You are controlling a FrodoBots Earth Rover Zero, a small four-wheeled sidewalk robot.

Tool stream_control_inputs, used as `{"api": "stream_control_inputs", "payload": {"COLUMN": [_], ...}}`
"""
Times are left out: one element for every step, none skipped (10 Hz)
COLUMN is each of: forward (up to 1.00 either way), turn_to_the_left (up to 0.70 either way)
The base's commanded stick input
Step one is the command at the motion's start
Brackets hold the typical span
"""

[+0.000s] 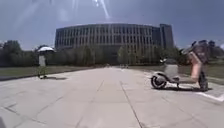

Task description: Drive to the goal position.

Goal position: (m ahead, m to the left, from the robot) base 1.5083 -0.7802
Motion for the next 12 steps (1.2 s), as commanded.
{"api": "stream_control_inputs", "payload": {"forward": [0.76,0.76,0.76,0.76,0.76,0.76,0.76,0.76,0.76,0.76,0.76,0.76], "turn_to_the_left": [-0.02,-0.02,-0.02,-0.02,-0.02,-0.02,0.00,0.00,0.00,0.00,0.00,0.00]}}
